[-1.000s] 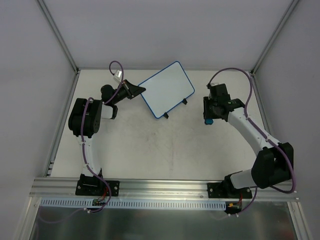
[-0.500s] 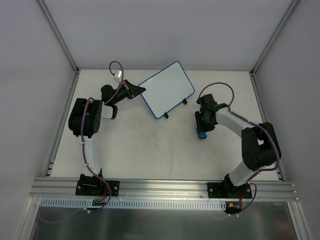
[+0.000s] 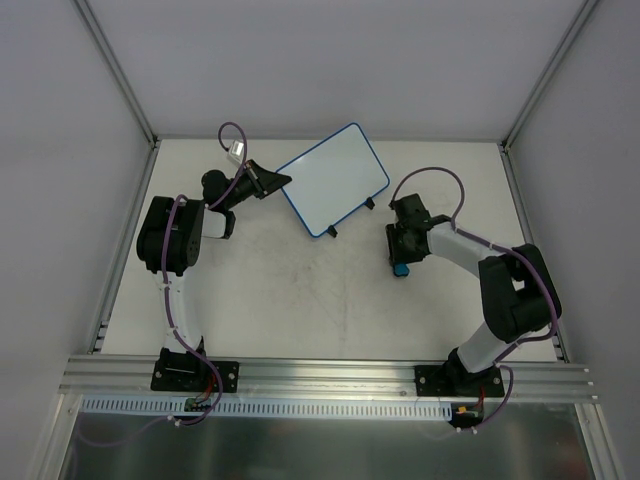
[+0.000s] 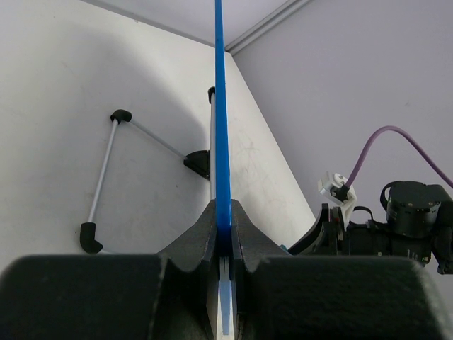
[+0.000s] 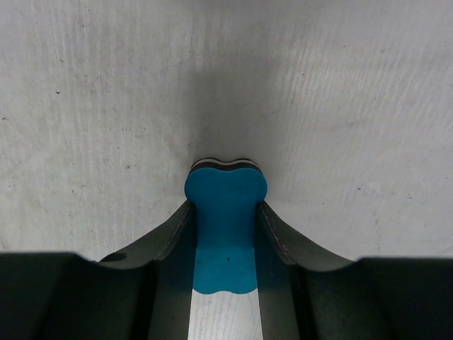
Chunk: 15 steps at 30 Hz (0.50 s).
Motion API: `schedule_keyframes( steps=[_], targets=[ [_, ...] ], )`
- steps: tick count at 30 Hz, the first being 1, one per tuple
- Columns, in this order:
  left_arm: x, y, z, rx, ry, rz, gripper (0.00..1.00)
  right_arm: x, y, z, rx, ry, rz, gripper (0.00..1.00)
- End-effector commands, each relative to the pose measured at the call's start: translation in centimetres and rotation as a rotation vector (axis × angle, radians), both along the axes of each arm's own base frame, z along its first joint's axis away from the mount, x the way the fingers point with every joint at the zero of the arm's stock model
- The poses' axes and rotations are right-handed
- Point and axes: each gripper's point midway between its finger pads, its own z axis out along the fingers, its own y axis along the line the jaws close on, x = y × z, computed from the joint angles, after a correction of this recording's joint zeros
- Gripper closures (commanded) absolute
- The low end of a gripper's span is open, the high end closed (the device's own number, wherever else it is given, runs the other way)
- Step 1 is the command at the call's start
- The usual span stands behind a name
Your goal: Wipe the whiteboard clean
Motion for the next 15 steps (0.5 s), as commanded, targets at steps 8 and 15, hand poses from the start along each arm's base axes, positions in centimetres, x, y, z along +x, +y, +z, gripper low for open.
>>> schedule_keyframes(
  steps=[8,15],
  targets=[
    [-3.3,-1.3,6.9,-0.014,-0.412,-0.096,1.00,1.2,0.1,1.7,-0.003,-0.108,-0.017,0.58],
    [-3.2,-1.3,6.9,-0.016,-0.409,-0.093,1.00,1.2,0.1,2.3,0.003,-0.133,-0.012,0.49]
  ],
)
